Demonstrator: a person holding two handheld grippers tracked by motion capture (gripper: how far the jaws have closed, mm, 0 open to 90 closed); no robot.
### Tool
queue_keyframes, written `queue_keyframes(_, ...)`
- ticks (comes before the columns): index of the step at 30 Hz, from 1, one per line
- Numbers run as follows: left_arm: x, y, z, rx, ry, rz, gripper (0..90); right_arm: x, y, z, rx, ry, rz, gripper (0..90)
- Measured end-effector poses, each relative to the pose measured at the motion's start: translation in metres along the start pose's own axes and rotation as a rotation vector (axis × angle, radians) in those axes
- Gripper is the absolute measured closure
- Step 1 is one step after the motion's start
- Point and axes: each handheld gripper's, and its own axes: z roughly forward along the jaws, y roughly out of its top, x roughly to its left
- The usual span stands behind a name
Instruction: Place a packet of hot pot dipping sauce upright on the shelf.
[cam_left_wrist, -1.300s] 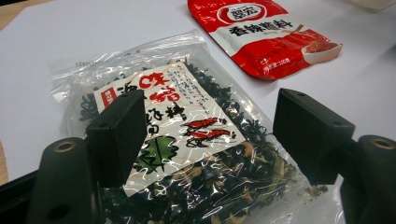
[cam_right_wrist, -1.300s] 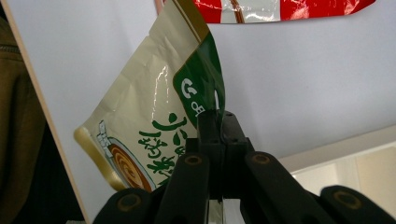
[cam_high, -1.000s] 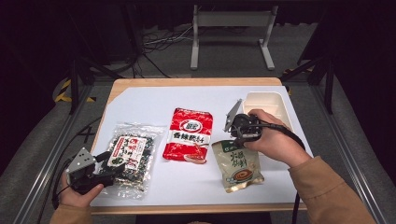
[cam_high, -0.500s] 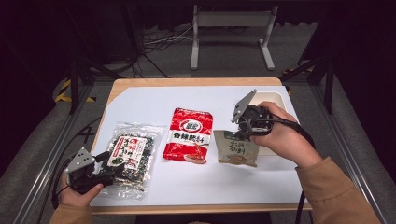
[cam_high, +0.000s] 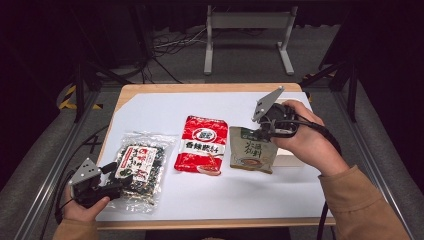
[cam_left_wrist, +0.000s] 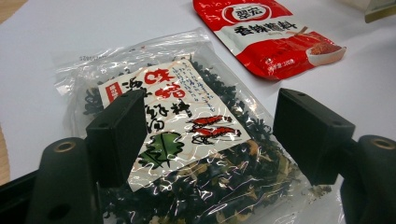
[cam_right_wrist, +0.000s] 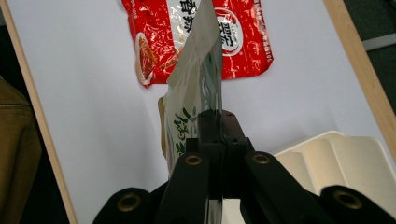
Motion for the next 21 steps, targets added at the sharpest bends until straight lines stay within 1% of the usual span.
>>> queue_keyframes(2, 0.0, 0.0, 0.0, -0.001, 0.0, -0.001, 26.5, -0.002, 0.0, -0.003, -0.015, -0.022, -0.012, 90.0)
queue_keyframes(3, 0.0, 0.0, 0.0, -0.001, 0.001, -0.003, 26.3, -0.003, 0.0, -0.003, -0.022, -0.026, -0.012, 90.0)
queue_keyframes(5, 0.0, 0.0, 0.0, 0.0, 0.0, -0.004, 26.3, -0.006, -0.001, -0.007, -0.045, -0.052, -0.016, 90.0)
queue_keyframes(9, 0.001, 0.0, 0.0, -0.002, 0.0, -0.006, 26.2, -0.013, -0.005, -0.011, -0.078, -0.074, -0.02, 90.0)
queue_keyframes(11, 0.001, -0.001, -0.001, -0.002, 0.0, -0.006, 26.2, -0.015, -0.006, -0.012, -0.083, -0.081, -0.019, 90.0)
queue_keyframes(12, 0.001, -0.001, -0.001, -0.001, 0.0, -0.004, 26.2, -0.018, -0.007, -0.013, -0.088, -0.09, -0.019, 90.0)
queue_keyframes(13, 0.001, -0.001, -0.001, -0.002, 0.001, -0.005, 26.2, -0.022, -0.009, -0.015, -0.097, -0.103, -0.007, 90.0)
queue_keyframes(14, 0.001, -0.001, -0.002, -0.002, 0.001, -0.01, 26.2, -0.025, -0.011, -0.016, -0.103, -0.11, -0.006, 90.0)
queue_keyframes(16, 0.001, -0.001, -0.002, -0.003, 0.004, -0.007, 26.2, -0.029, -0.013, -0.017, -0.113, -0.121, 0.001, 90.0)
queue_keyframes(17, 0.001, -0.002, -0.002, -0.003, 0.004, -0.01, 26.2, -0.029, -0.013, -0.017, -0.113, -0.121, 0.001, 90.0)
queue_keyframes(18, 0.001, -0.002, -0.002, -0.003, 0.004, -0.01, 26.2, -0.033, -0.015, -0.019, -0.121, -0.13, 0.001, 90.0)
queue_keyframes(21, 0.001, -0.002, -0.003, -0.003, 0.006, -0.015, 26.2, -0.038, -0.017, -0.022, -0.132, -0.154, -0.005, 90.0)
